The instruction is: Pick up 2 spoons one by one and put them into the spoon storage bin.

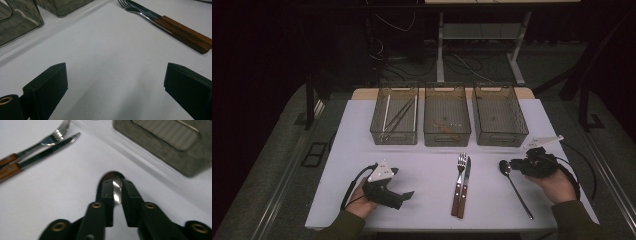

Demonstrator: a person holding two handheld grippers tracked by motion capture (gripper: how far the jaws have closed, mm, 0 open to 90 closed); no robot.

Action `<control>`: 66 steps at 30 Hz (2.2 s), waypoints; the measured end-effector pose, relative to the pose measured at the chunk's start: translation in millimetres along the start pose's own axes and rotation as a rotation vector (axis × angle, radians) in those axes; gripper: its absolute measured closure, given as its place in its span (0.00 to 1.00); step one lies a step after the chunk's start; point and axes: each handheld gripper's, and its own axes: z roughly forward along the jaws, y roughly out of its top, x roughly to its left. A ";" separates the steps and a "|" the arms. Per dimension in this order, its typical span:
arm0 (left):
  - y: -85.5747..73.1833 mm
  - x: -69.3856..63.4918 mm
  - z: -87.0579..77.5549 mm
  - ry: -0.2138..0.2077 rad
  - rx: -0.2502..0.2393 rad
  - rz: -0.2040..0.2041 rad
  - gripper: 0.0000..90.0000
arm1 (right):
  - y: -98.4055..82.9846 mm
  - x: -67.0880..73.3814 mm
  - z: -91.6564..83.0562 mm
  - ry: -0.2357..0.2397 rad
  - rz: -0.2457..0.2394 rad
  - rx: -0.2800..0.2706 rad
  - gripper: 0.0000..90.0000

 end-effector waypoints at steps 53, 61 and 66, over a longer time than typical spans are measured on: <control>-0.3 -0.3 1.6 0.001 0.005 -0.002 0.04 | 8.3 2.5 42.7 0.061 -0.010 0.062 1.00; -0.3 -0.4 1.6 0.001 0.005 -0.002 0.04 | 12.8 16.0 46.7 0.094 -0.053 0.069 1.00; -0.3 -0.3 1.5 0.001 0.005 -0.003 0.04 | 15.7 24.8 49.5 0.117 -0.079 0.074 1.00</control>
